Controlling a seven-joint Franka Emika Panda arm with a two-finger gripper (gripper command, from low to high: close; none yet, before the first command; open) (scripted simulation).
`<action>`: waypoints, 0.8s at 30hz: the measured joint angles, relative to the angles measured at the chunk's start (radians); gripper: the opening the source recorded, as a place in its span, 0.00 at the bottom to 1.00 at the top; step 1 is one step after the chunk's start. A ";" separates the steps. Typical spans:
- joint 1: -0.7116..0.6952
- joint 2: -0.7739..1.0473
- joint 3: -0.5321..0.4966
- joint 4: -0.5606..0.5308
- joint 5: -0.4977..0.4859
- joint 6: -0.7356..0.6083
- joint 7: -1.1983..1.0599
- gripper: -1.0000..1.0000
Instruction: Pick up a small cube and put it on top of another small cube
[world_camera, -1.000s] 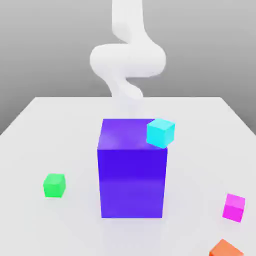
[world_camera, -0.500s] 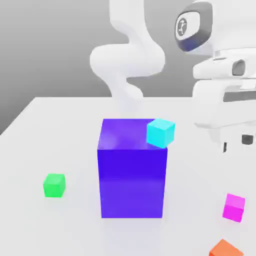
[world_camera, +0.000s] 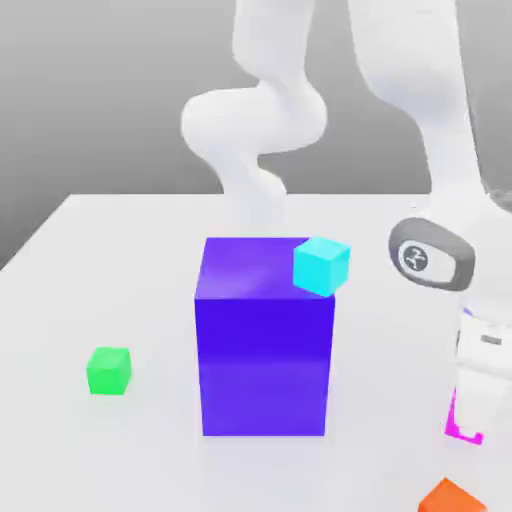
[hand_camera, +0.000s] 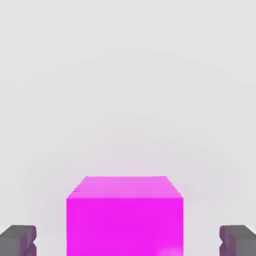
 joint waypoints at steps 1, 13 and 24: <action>0.000 0.000 0.000 0.000 0.000 0.000 0.000 0.00; -0.088 -0.189 0.097 0.005 0.134 -0.125 -0.158 0.00; -0.423 -0.373 -0.066 -0.050 0.222 -0.139 -0.621 0.00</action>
